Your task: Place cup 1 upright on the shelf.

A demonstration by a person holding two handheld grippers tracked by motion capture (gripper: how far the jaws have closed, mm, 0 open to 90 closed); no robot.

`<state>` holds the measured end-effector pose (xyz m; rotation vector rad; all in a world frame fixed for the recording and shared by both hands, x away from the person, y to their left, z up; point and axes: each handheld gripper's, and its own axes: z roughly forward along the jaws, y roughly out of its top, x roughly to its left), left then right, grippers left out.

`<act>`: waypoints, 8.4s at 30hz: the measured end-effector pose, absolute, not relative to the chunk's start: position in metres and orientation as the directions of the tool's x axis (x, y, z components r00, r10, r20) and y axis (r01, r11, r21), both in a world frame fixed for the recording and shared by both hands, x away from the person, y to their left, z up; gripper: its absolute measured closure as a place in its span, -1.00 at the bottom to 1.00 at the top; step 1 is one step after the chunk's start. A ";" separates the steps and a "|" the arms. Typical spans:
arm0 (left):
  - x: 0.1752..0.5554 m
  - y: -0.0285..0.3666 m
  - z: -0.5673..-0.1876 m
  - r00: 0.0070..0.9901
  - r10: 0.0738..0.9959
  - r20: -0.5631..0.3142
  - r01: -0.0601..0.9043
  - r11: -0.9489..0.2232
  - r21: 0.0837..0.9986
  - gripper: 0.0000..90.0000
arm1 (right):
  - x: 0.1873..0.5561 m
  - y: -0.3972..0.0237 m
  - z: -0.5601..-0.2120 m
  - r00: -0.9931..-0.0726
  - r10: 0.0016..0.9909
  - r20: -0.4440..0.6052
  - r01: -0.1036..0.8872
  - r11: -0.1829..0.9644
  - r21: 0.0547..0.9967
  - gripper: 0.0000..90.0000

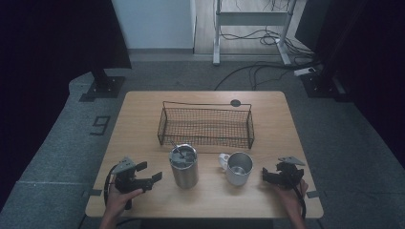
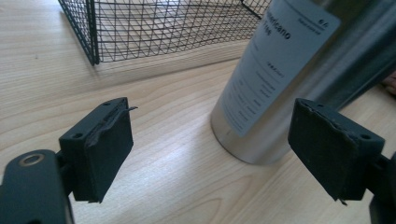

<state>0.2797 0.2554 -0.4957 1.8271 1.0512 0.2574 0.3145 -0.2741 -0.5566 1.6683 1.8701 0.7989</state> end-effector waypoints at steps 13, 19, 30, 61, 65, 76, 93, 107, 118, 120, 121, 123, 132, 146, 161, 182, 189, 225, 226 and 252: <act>0.269 0.243 -0.481 0.661 0.708 -0.250 0.514 -0.184 0.838 -0.69 | 0.314 -0.275 -0.557 -0.112 0.994 0.012 0.696 0.070 0.715 -1.00; 0.267 0.236 -0.480 0.681 0.691 -0.244 0.504 -0.201 0.840 -0.71 | 0.314 -0.275 -0.557 -0.112 0.994 0.012 0.696 0.069 0.715 -1.00; 0.265 0.219 -0.481 0.693 0.682 -0.232 0.503 -0.226 0.834 -0.81 | 0.314 -0.275 -0.557 -0.111 0.994 0.012 0.696 0.069 0.715 -1.00; 0.277 0.179 -0.475 0.701 0.682 -0.209 0.492 -0.250 0.834 -1.00 | 0.314 -0.275 -0.557 -0.104 0.994 0.010 0.696 0.066 0.715 -1.00; 0.281 0.172 -0.474 0.700 0.684 -0.206 0.493 -0.254 0.832 -1.00 | 0.314 -0.275 -0.557 -0.104 0.994 0.010 0.696 0.066 0.715 -1.00; 0.291 0.157 -0.478 0.681 0.711 -0.175 0.488 -0.263 0.833 -1.00 | 0.314 -0.275 -0.557 -0.102 0.995 0.011 0.697 0.063 0.714 -1.00; 0.302 0.141 -0.484 0.692 0.714 -0.107 0.415 -0.273 0.868 -0.98 | 0.314 -0.275 -0.557 -0.101 0.995 0.012 0.697 0.063 0.714 -1.00; 0.299 0.140 -0.483 0.700 0.713 -0.042 0.354 -0.295 0.888 -0.92 | 0.314 -0.275 -0.557 -0.100 0.995 0.011 0.697 0.062 0.715 -1.00; 0.300 0.143 -0.481 0.704 0.709 -0.048 0.357 -0.295 0.886 -0.91 | 0.314 -0.275 -0.557 -0.100 0.995 0.011 0.697 0.062 0.715 -1.00; 0.300 0.144 -0.481 0.705 0.708 -0.047 0.357 -0.296 0.886 -0.91 | 0.314 -0.275 -0.557 -0.100 0.995 0.012 0.697 0.061 0.715 -1.00; 0.300 0.144 -0.481 0.705 0.708 -0.047 0.357 -0.296 0.886 -0.91 | 0.314 -0.275 -0.557 -0.100 0.995 0.012 0.697 0.061 0.715 -1.00; 0.300 0.144 -0.480 0.704 0.709 -0.044 0.354 -0.296 0.887 -0.91 | 0.314 -0.275 -0.557 -0.100 0.995 0.012 0.697 0.061 0.715 -1.00; 0.298 0.149 -0.472 0.700 0.713 -0.048 0.347 -0.281 0.895 -0.91 | 0.314 -0.275 -0.557 -0.100 0.995 0.011 0.697 0.062 0.715 -1.00; 0.299 0.156 -0.458 0.696 0.716 -0.048 0.334 -0.264 0.905 -0.91 | 0.314 -0.275 -0.557 -0.099 0.995 0.012 0.697 0.060 0.714 -1.00; 0.303 0.160 -0.440 0.687 0.726 -0.035 0.314 -0.253 0.915 -0.91 | 0.314 -0.275 -0.557 -0.100 0.995 0.012 0.697 0.062 0.715 -1.00; 0.313 0.167 -0.428 0.668 0.743 -0.038 0.312 -0.234 0.921 -0.91 | 0.314 -0.275 -0.557 -0.097 0.995 0.013 0.697 0.059 0.715 -1.00; 0.316 0.169 -0.426 0.664 0.746 -0.040 0.314 -0.230 0.921 -0.91 | 0.314 -0.275 -0.557 -0.096 0.995 0.013 0.697 0.058 0.715 -0.99; 0.338 0.168 -0.411 0.657 0.753 -0.036 0.316 -0.232 0.920 -0.91 | 0.314 -0.275 -0.557 -0.094 0.995 0.013 0.696 0.056 0.716 -0.99; 0.338 0.168 -0.409 0.657 0.753 -0.034 0.314 -0.233 0.921 -0.91 | 0.314 -0.275 -0.557 -0.094 0.995 0.013 0.696 0.056 0.716 -0.99; 0.356 0.164 -0.391 0.652 0.758 -0.017 0.305 -0.241 0.921 -0.91 | 0.314 -0.275 -0.557 -0.094 0.995 0.013 0.696 0.056 0.716 -0.99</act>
